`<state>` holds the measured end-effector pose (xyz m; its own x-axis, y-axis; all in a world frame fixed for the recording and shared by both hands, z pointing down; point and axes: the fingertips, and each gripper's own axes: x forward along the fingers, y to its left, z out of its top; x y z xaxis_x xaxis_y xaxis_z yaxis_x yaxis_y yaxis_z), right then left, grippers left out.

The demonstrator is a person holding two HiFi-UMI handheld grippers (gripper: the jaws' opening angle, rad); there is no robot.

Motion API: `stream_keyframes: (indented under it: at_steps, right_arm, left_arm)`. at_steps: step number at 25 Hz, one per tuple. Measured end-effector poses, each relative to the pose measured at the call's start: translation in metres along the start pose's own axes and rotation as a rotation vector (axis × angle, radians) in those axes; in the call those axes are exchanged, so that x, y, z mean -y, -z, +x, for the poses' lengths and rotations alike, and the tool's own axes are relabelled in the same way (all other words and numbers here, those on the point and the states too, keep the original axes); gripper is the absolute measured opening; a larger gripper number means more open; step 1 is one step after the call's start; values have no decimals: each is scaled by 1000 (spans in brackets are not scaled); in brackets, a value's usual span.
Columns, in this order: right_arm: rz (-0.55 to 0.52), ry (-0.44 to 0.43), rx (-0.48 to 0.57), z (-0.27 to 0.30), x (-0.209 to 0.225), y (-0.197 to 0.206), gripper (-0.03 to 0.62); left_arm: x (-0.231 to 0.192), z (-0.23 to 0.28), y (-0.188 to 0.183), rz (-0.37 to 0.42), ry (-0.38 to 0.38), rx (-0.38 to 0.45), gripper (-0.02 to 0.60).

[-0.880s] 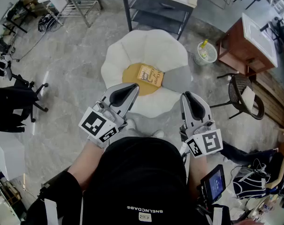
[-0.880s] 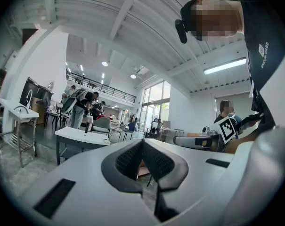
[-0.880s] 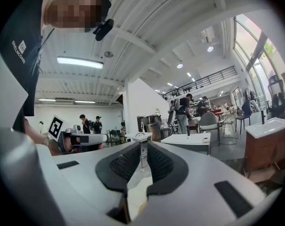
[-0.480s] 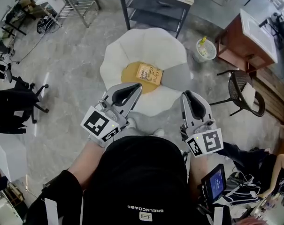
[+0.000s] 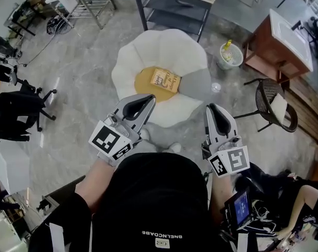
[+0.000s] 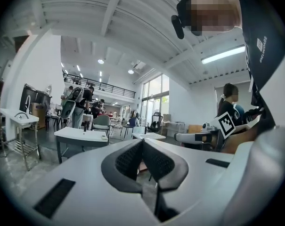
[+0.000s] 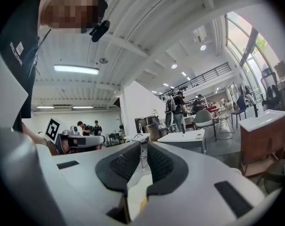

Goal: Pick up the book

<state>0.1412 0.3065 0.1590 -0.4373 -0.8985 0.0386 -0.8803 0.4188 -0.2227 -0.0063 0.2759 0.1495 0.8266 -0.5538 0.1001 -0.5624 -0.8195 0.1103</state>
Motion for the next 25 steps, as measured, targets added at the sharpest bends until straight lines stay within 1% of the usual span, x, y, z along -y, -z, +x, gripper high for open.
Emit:
stream_keyframes:
  at_steps: [3, 6, 12, 17, 25]
  right_arm:
    - [19, -15, -3, -13, 7, 5, 61]
    - [34, -21, -7, -16, 10, 7, 61]
    - [47, -30, -26, 1, 17, 14, 61]
    - [53, -28, -39, 42, 18, 18, 61]
    - [30, -28, -77, 144, 9, 20, 61]
  left_arm:
    - [15, -3, 5, -12, -29, -4, 15]
    - [21, -8, 9, -29, -43, -5, 15]
    - [1, -7, 18, -51, -65, -17, 15]
    - [-39, -2, 16, -55, -63, -17, 15]
    - [-140, 5, 9, -60, -53, -22, 15]
